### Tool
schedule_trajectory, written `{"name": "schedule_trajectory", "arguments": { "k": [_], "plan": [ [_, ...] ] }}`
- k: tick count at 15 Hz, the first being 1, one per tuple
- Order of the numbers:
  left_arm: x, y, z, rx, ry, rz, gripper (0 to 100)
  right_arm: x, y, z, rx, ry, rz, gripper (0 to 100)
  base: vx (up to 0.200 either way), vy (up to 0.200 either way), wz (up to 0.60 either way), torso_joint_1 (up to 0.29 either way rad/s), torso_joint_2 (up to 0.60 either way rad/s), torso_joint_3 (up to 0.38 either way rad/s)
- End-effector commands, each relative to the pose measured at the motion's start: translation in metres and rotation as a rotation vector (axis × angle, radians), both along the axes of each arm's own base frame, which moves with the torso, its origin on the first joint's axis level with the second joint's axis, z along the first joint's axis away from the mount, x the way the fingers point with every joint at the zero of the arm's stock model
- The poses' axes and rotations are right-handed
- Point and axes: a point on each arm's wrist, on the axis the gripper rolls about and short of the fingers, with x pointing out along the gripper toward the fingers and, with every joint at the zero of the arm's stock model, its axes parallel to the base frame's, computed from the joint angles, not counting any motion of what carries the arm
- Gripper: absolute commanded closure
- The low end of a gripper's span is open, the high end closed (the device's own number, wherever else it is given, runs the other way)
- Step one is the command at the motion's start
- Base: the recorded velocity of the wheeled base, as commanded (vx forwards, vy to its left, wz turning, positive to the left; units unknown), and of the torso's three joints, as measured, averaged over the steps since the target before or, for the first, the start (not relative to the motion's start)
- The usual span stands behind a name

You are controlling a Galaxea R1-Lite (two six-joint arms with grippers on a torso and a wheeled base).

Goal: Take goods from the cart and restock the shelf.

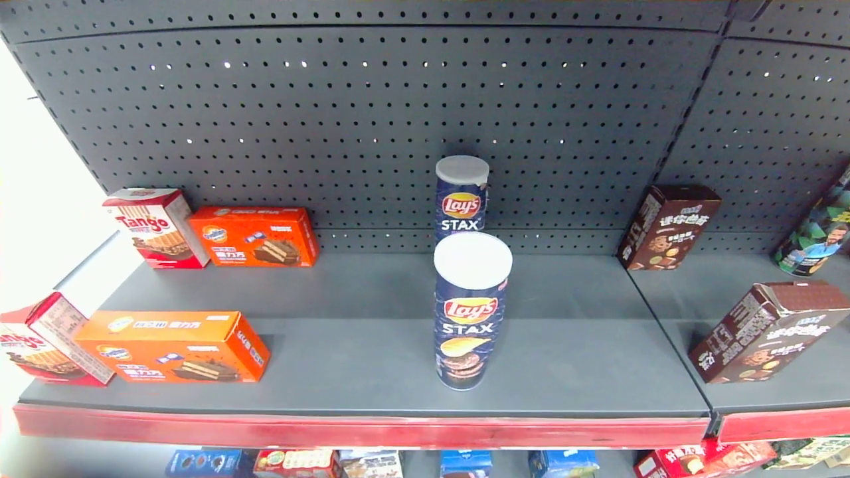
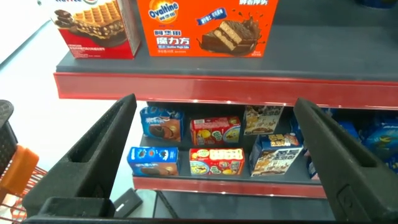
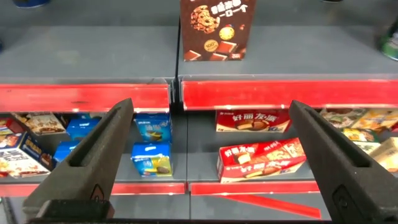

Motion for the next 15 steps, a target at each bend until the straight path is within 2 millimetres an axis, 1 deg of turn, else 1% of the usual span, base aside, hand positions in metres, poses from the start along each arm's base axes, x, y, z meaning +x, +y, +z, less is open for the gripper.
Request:
{"name": "schedule_trajectory", "arguments": {
  "k": [1,15],
  "plan": [
    [0.0001,0.0000,-0.0001,-0.001,0.002,0.001,0,0.0001,0.0000,0.0001,-0.001,0.001,0.000,0,0.000,0.000,0.00,0.000,0.00,0.000],
    [0.0001,0.0000,0.0001,-0.001,0.001,0.001,0,0.0001,0.0000,0.0001,-0.002,0.002,0.002,0,0.000,0.000,0.00,0.000,0.00,0.000]
  ]
}}
